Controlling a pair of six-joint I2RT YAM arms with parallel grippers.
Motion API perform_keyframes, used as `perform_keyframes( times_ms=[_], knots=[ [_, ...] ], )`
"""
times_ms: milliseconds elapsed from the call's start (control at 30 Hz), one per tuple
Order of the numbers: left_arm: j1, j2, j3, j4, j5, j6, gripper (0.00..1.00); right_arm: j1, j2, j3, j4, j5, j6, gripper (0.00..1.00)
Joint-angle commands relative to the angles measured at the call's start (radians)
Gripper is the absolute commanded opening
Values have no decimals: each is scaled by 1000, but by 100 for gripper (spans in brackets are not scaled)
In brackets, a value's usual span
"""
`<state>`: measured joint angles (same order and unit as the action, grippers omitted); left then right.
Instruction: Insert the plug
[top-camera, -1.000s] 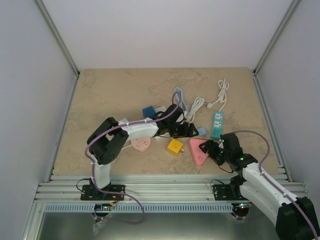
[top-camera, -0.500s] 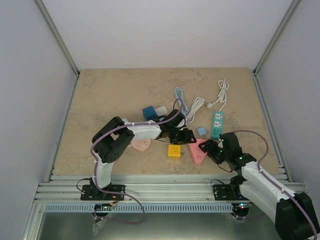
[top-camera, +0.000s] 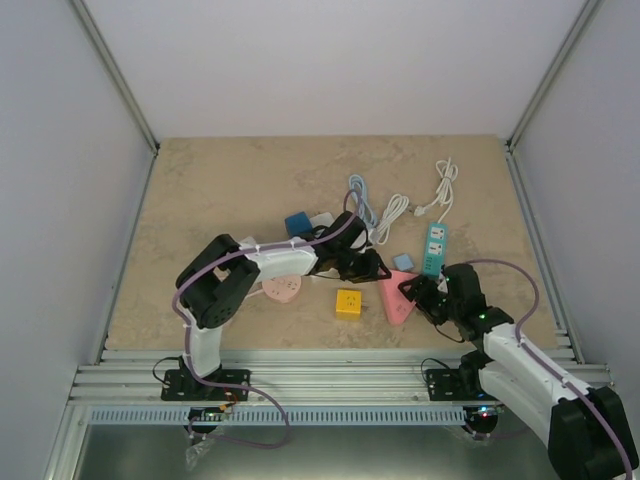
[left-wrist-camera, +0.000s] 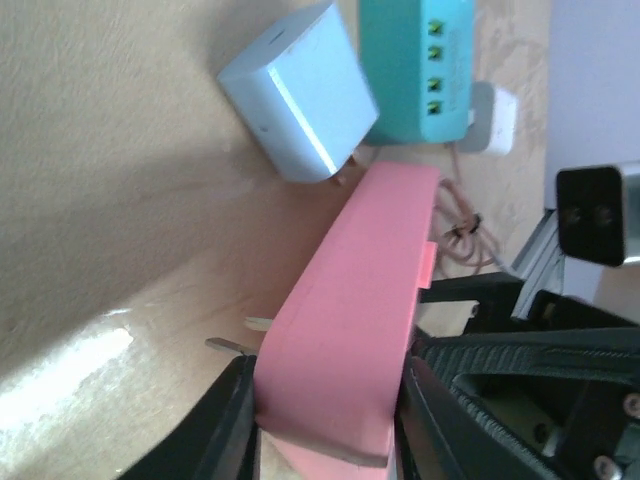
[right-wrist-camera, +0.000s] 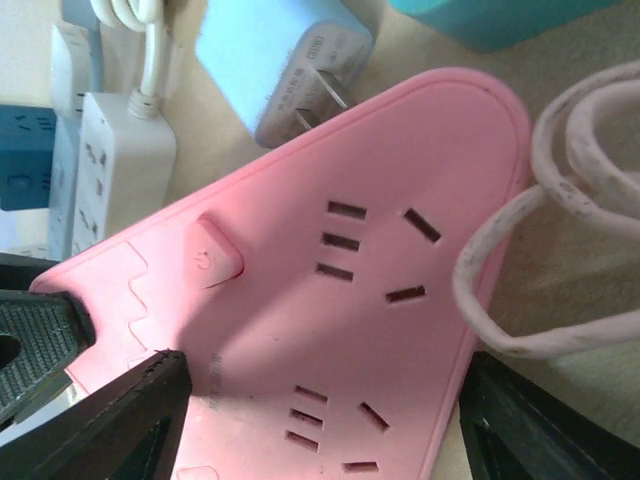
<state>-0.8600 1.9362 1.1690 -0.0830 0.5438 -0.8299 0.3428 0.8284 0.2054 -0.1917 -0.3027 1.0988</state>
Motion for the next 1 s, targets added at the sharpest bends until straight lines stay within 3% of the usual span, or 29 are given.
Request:
perform_keyframes(
  times_ms=[0, 367, 767, 967],
  knots=[
    [-22, -32, 12, 5, 1, -4, 21, 7, -50, -9, 57, -35, 7, 76],
    [6, -144, -43, 52, -21, -3, 13, 7, -170, 119, -45, -15, -43, 94],
    [167, -381, -81, 47, -19, -19, 14, 7, -18, 382, -40, -69, -197, 97],
    [254, -475, -84, 146, -49, -131, 15, 7, -8, 405, 59, -144, -168, 98]
  ],
)
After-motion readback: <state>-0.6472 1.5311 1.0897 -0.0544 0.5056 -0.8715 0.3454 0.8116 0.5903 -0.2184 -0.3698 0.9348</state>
